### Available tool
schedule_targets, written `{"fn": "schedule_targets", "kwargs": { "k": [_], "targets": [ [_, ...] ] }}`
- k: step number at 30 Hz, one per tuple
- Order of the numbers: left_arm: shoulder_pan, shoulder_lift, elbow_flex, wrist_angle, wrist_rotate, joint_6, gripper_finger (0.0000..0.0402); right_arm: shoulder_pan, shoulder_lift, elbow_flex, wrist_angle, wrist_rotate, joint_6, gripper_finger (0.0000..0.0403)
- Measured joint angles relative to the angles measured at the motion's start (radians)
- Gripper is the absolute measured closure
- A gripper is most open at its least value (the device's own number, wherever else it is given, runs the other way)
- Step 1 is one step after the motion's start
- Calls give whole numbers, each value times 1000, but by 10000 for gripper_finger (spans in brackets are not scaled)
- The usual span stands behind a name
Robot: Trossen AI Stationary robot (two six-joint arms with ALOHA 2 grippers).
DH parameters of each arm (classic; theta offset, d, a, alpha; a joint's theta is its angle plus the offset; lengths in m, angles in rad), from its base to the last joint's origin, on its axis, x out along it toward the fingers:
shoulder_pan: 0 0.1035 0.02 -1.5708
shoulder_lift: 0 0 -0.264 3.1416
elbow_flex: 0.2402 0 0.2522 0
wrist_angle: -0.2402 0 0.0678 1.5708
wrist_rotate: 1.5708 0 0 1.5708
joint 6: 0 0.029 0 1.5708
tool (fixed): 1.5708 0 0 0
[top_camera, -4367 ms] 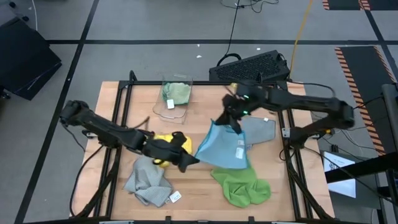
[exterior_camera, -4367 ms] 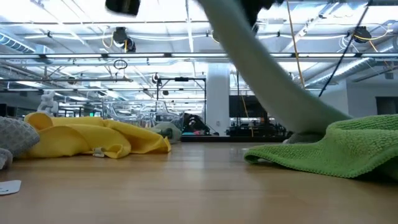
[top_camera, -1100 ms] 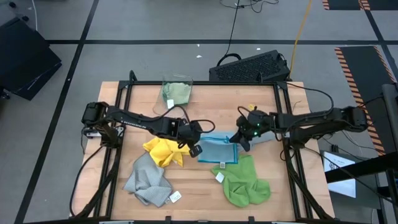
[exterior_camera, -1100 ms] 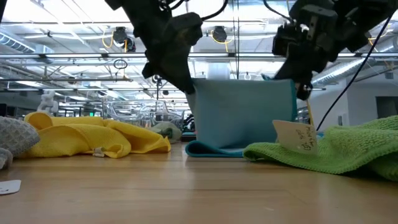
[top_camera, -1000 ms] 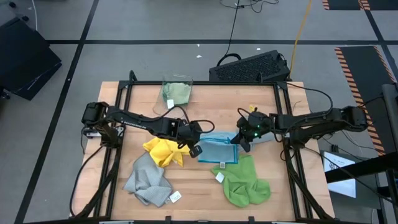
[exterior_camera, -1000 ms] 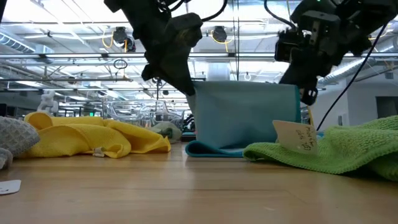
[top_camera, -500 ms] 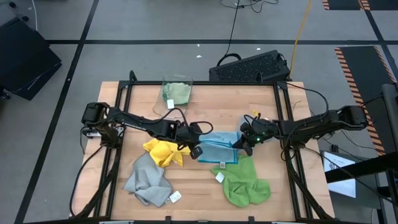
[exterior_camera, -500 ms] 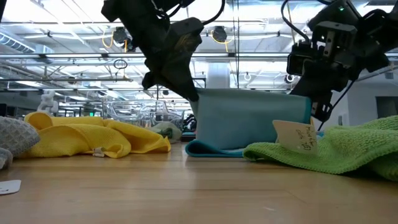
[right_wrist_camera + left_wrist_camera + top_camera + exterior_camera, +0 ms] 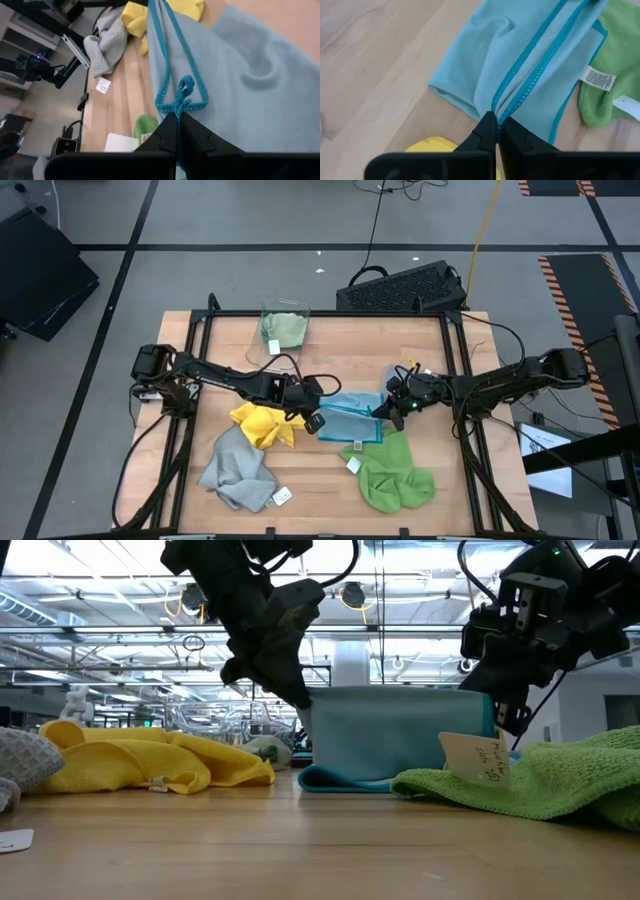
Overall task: Fold microfiber towels
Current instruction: Fold the blue microfiber cloth
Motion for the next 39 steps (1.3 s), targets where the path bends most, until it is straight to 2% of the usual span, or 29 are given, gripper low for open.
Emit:
{"fn": "schedule_targets", "kwargs": {
  "k": [10,14,21,26,33,39],
  "targets": [
    [-13,15,0,26,37,17,396,42,111,0,73,-9,5,399],
    [-34,37,-1,35,54,11,385,42,120,0,78,-12,0,399],
    [-53,42,0,28,46,-26,395,46,121,0,88,-36,-9,397],
    [-55,42,0,29,62,-35,347,48,120,0,82,-68,-10,368],
    [-55,42,0,32,168,-58,260,48,120,0,69,-199,38,297],
    [-47,31,0,63,317,-83,233,48,95,0,64,-325,160,253]
  ]
}}
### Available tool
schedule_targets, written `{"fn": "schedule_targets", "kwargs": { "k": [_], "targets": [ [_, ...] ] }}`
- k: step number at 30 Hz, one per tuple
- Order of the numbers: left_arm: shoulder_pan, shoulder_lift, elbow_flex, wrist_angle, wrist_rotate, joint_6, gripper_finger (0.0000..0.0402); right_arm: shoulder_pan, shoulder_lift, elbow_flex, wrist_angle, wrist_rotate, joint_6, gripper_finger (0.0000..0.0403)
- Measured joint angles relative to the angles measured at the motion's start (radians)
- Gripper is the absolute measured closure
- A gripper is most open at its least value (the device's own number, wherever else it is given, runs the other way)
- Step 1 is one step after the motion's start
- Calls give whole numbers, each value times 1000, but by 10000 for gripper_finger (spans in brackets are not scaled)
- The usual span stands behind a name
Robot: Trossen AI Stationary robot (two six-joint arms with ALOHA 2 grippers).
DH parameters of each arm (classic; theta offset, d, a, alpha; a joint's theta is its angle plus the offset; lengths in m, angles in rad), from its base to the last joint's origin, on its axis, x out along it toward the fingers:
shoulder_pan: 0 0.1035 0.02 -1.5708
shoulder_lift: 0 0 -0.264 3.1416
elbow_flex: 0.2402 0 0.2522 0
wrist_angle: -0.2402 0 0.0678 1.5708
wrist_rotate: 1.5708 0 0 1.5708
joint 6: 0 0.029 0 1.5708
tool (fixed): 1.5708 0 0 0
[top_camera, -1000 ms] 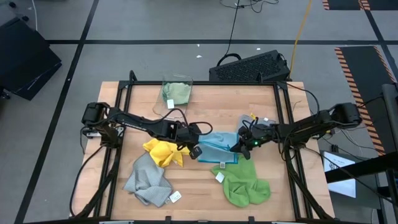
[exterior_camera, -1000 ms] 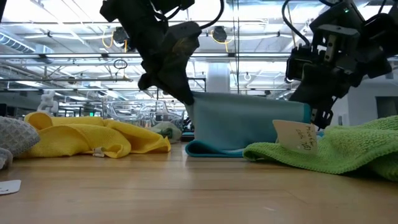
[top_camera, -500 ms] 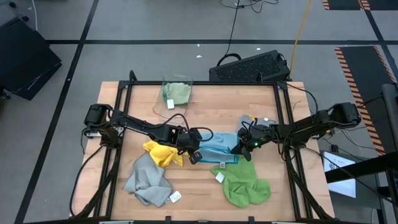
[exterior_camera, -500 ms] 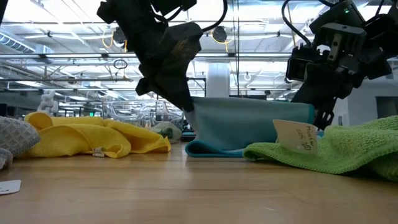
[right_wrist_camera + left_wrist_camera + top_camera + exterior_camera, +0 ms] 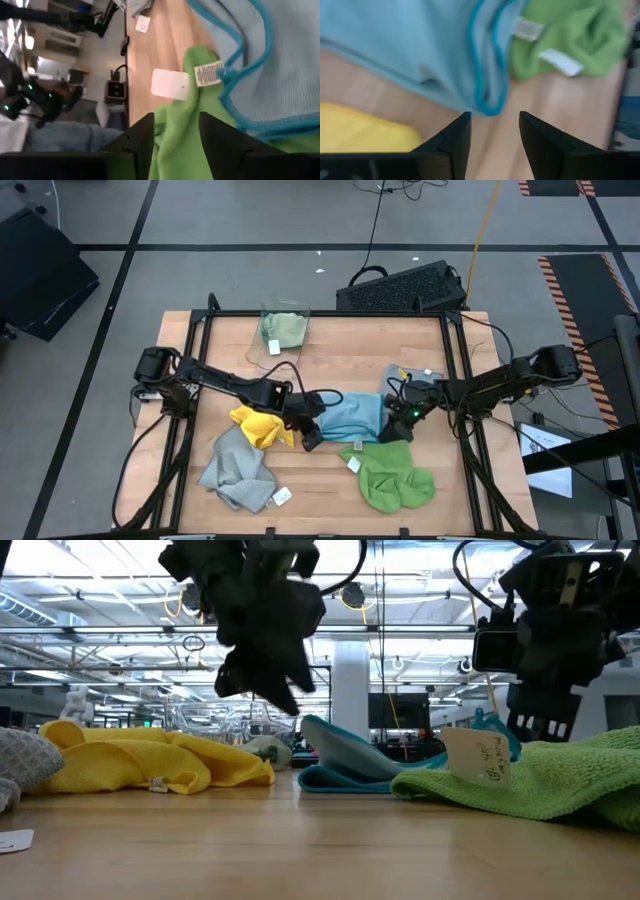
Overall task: Fold microfiber towels
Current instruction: Fold the blue microfiber cloth
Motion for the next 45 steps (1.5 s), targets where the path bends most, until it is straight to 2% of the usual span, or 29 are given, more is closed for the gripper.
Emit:
{"fn": "schedule_targets", "kwargs": {
  "k": [4,8,13,16,24,28,32,35,39,45],
  "targets": [
    [11,-24,0,57,71,-21,232,0,-59,0,-3,-4,57,244],
    [23,-57,0,108,71,-54,232,0,-127,2,-46,9,95,244],
    [25,-57,0,143,-138,-112,232,0,-188,0,-101,52,128,244],
    [21,1,-1,199,-157,-73,238,0,-204,1,-112,63,138,244],
    [22,121,-3,200,-158,-121,299,0,-213,0,-131,108,156,244],
    [39,101,14,152,-128,-142,330,0,-213,0,-124,141,174,244],
    [40,73,73,18,-218,-95,361,0,-213,0,-128,143,178,244],
    [53,73,75,-32,-205,-146,373,0,-213,0,-127,143,175,244],
    [93,73,75,-58,-117,-232,355,0,-213,1,-125,142,180,244],
    [139,73,75,-68,-49,-270,258,0,-213,12,-136,143,181,244]
  ]
}}
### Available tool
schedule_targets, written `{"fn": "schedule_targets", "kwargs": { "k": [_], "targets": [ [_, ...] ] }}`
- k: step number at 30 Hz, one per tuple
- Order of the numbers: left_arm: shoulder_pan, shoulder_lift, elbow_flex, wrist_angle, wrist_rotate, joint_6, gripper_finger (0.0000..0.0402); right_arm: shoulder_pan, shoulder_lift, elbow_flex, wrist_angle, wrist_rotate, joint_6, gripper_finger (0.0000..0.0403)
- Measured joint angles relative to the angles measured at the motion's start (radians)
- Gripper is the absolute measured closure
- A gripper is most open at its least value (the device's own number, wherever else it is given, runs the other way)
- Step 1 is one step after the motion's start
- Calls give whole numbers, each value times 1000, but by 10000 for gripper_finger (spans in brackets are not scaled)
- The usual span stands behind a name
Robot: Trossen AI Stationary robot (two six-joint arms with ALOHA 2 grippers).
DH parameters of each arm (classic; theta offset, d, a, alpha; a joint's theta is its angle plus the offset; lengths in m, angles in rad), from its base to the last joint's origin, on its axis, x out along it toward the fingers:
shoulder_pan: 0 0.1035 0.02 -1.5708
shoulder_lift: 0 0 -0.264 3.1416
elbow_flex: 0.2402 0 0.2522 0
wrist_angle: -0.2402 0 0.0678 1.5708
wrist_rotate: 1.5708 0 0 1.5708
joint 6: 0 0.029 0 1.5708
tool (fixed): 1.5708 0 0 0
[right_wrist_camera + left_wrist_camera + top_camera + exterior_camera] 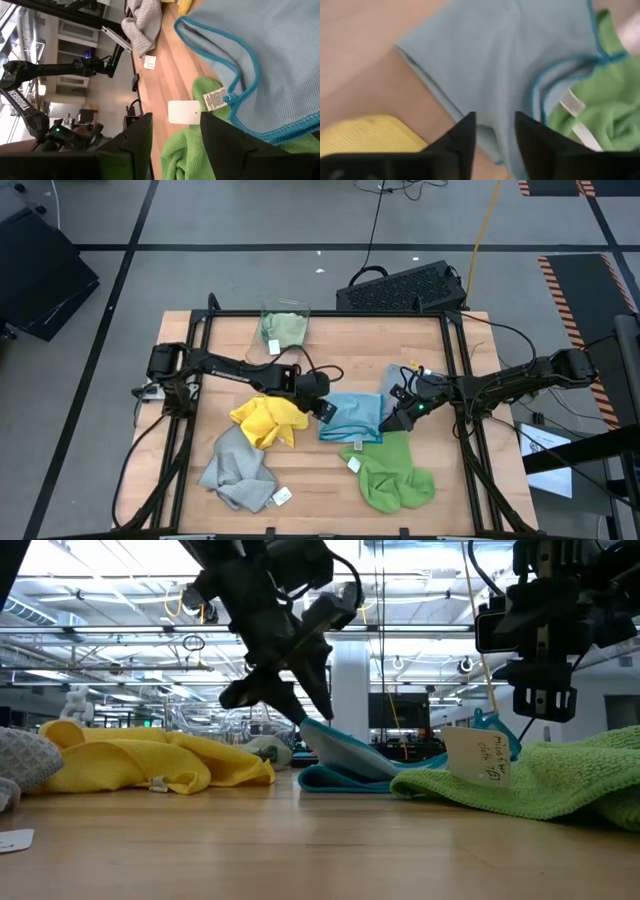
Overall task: Fold microfiber towels
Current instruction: Fold the blue microfiber cloth
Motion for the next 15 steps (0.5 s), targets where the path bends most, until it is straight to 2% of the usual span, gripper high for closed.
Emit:
{"fn": "schedule_targets", "kwargs": {
  "k": [4,7,10,15],
  "targets": [
    [33,0,0,-10,-7,-25,195,0,0,0,-4,-1,18,244],
    [53,0,0,-17,-8,-56,165,0,0,0,-7,-1,23,244],
    [78,0,0,-16,-9,-58,153,0,0,0,-21,0,32,244],
    [121,0,0,-9,-8,-58,157,-5,0,11,-49,19,82,244]
  ]
}}
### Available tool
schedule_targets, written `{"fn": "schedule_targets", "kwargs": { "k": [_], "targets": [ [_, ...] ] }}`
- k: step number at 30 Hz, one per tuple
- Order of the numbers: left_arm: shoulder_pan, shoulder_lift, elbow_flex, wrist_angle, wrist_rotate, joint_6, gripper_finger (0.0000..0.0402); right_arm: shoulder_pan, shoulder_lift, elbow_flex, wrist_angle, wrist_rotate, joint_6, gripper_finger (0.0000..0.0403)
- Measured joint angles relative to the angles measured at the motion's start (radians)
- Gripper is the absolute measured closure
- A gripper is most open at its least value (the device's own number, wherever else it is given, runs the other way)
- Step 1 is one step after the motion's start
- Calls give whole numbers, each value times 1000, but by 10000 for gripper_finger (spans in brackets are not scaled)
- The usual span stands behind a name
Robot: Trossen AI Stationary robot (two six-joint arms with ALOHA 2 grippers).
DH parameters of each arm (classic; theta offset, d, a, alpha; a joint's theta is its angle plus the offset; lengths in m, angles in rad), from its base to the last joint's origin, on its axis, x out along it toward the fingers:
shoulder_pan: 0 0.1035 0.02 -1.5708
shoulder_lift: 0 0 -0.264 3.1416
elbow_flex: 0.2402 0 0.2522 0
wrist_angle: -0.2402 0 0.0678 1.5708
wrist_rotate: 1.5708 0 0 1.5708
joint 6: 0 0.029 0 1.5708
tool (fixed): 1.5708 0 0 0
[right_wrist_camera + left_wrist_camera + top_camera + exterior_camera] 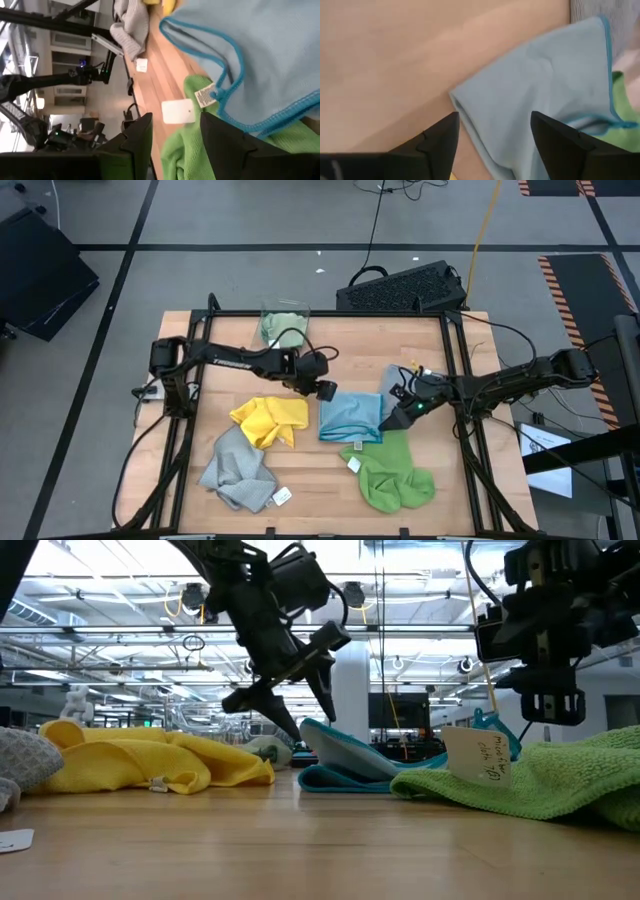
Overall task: Fold microfiber towels
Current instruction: Fold the blue microfiber cloth
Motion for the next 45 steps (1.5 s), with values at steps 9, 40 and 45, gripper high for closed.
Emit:
{"fn": "schedule_targets", "kwargs": {
  "k": [9,40,45],
  "targets": [
    [37,9,0,0,57,-14,196,-4,6,90,-102,146,-150,244],
    [-203,-4,65,-16,-62,-370,241,-4,6,88,-160,189,-244,243],
    [-216,69,63,-14,-56,-415,211,-4,6,82,-163,211,-249,243]
  ]
}}
